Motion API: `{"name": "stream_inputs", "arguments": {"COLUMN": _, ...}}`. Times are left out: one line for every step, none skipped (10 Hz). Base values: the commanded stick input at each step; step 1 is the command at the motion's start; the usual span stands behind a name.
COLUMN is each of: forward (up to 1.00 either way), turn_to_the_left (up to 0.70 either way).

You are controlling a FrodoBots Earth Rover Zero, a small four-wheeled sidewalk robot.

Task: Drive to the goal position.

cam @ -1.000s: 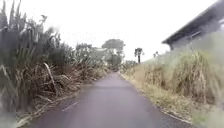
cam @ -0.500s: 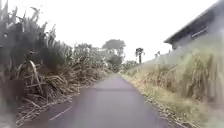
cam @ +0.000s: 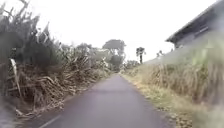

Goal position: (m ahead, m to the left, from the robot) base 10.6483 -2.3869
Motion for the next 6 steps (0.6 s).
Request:
{"name": "stream_inputs", "arguments": {"forward": 0.70, "turn_to_the_left": 0.00}}
{"name": "stream_inputs", "arguments": {"forward": 0.70, "turn_to_the_left": 0.00}}
{"name": "stream_inputs", "arguments": {"forward": 0.70, "turn_to_the_left": 0.00}}
{"name": "stream_inputs", "arguments": {"forward": 0.70, "turn_to_the_left": 0.00}}
{"name": "stream_inputs", "arguments": {"forward": 0.70, "turn_to_the_left": 0.00}}
{"name": "stream_inputs", "arguments": {"forward": 0.70, "turn_to_the_left": 0.00}}
